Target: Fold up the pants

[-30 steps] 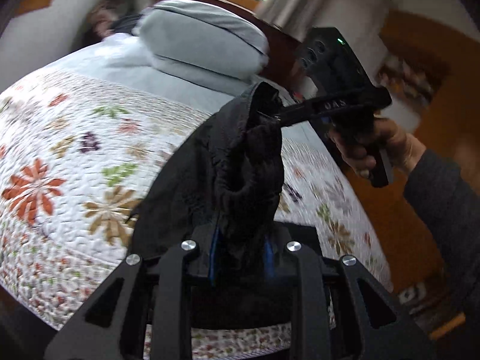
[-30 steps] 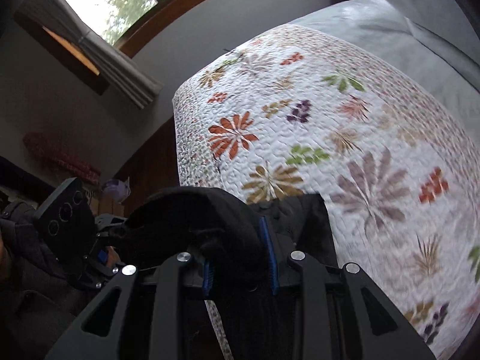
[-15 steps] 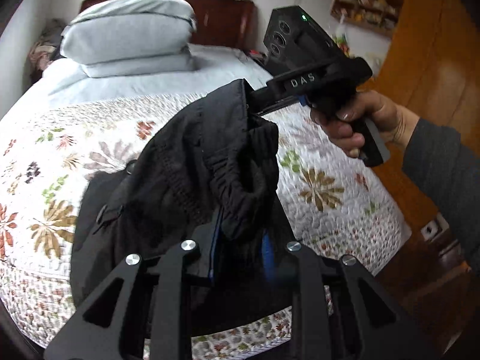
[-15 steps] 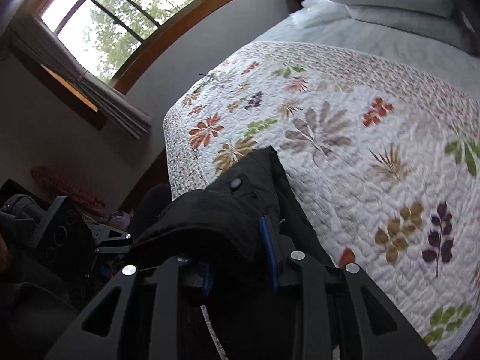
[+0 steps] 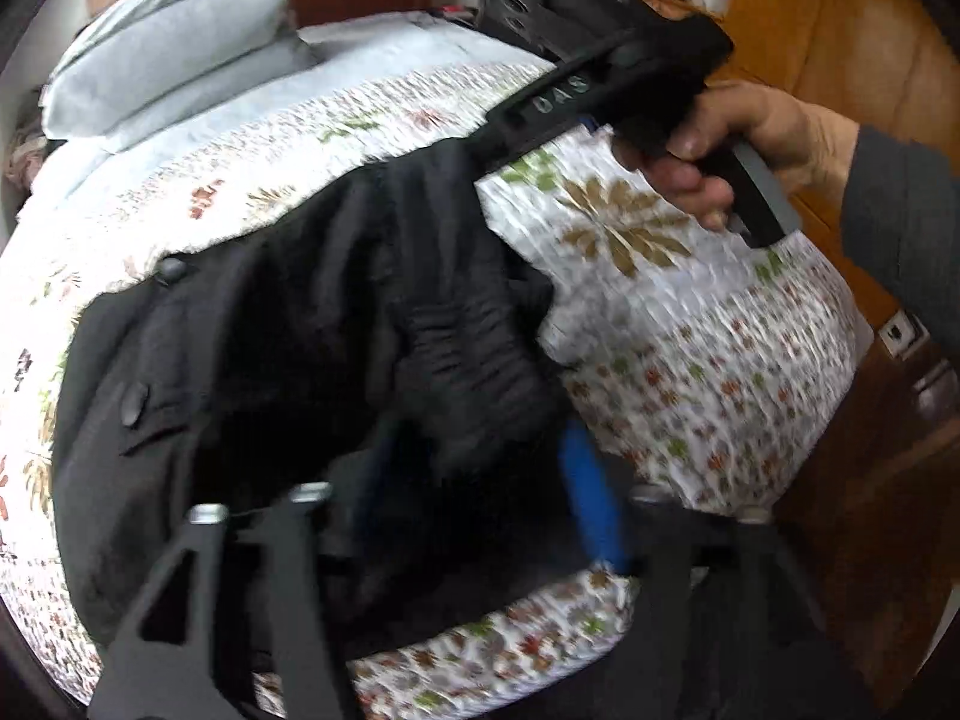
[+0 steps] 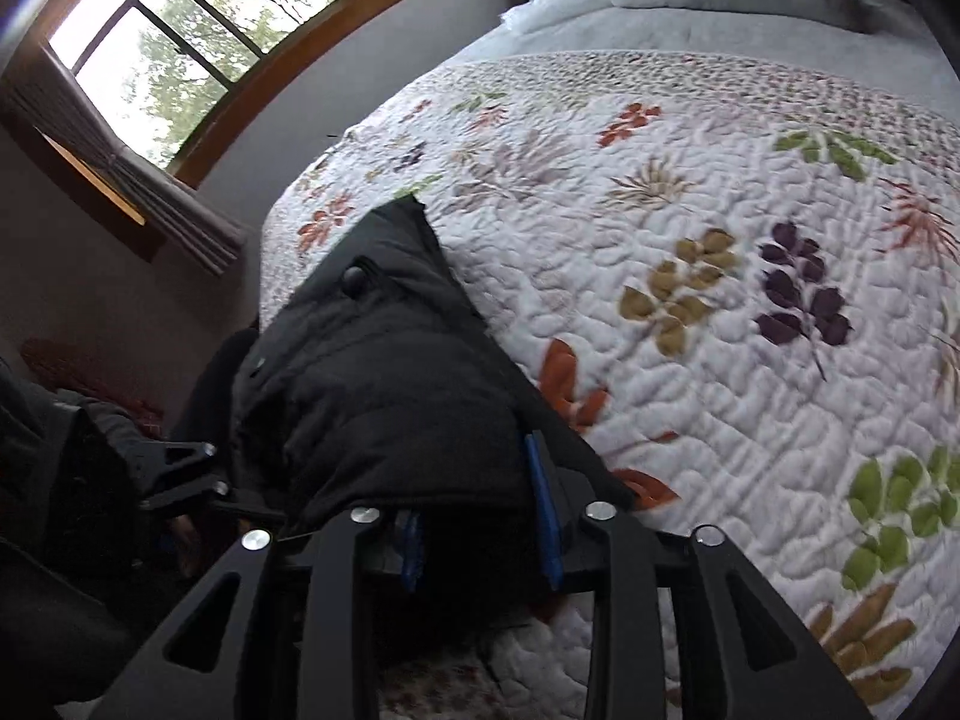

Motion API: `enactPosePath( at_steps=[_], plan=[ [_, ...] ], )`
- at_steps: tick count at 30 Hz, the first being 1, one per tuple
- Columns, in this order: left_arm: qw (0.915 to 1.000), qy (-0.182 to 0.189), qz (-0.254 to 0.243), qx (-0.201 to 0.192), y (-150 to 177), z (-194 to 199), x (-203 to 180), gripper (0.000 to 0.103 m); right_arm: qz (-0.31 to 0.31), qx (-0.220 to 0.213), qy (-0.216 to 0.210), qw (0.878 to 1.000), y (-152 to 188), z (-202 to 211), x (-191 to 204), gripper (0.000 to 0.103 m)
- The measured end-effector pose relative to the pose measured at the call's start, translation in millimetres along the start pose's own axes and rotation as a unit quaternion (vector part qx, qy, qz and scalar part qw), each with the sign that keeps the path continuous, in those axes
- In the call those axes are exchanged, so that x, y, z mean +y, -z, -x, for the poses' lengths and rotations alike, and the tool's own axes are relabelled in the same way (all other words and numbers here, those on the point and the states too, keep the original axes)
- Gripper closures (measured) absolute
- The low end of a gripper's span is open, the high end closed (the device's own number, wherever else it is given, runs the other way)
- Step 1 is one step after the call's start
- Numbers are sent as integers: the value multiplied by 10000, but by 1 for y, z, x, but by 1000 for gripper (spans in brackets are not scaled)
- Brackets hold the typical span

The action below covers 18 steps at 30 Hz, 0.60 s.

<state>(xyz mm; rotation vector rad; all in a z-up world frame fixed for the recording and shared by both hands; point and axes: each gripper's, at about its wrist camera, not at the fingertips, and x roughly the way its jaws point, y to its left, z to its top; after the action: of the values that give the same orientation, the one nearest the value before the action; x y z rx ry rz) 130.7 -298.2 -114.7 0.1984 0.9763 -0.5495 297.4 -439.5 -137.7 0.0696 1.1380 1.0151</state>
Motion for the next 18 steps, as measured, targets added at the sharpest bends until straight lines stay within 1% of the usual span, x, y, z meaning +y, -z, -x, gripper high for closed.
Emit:
enactPosePath(
  at_steps=[1, 2, 3, 4, 5, 7, 8, 9, 10, 11, 12, 13, 14, 15, 16, 18],
  plan=[
    [10000, 77, -53, -5, 2, 0, -3, 20, 81, -50, 209, 9997, 5, 2, 1, 71],
    [9999, 114, -86, -43, 4, 2, -5, 18, 116, -78, 341, 9993, 9, 4, 2, 70],
    [9998, 161, -94, -81, 7, 5, -7, 13, 96, -100, 579, 9982, 13, 6, 3, 65],
    [9994, 331, -59, -83, 10, 7, -6, 13, 45, -138, 875, 9961, 17, 9, 3, 57],
    [9982, 588, 35, -72, 12, 12, -2, 13, -41, -189, 1035, 9944, 23, 13, 3, 56],
    [9959, 873, 186, -169, 17, 24, 7, 13, -301, -312, 1446, 9885, 33, 26, -1, 54],
    [9946, 993, 241, -184, 17, 27, 9, 13, -506, -447, 1524, 9860, 37, 34, -3, 53],
    [9914, 1238, 381, -207, 18, 36, 19, 13, -677, -647, 1590, 9828, 40, 43, -1, 53],
    [9891, 1357, 492, -292, 18, 44, 28, 13, -777, -833, 1690, 9790, 41, 51, 3, 53],
    [9875, 1404, 588, -407, 18, 51, 36, 12, -825, -1047, 1713, 9762, 40, 59, 12, 53],
    [9849, 1455, 740, -577, 16, 62, 48, 10, -797, -1326, 1588, 9751, 39, 67, 27, 53],
    [9826, 1513, 849, -670, 15, 67, 57, 8, -759, -1593, 1366, 9748, 38, 71, 44, 50],
    [9790, 1607, 1012, -744, 13, 73, 69, 7, -697, -1738, 1143, 9756, 37, 70, 61, 48],
    [9758, 1686, 1158, -768, 12, 74, 81, 6, -629, -1820, 1011, 9761, 36, 67, 74, 48],
    [9739, 1685, 1318, -757, 11, 74, 93, 6, -584, -1863, 861, 9770, 38, 60, 86, 48],
    [9724, 1516, 1628, -709, 12, 72, 118, 6, -469, -1756, 883, 9794, 46, 43, 106, 48]
  ],
)
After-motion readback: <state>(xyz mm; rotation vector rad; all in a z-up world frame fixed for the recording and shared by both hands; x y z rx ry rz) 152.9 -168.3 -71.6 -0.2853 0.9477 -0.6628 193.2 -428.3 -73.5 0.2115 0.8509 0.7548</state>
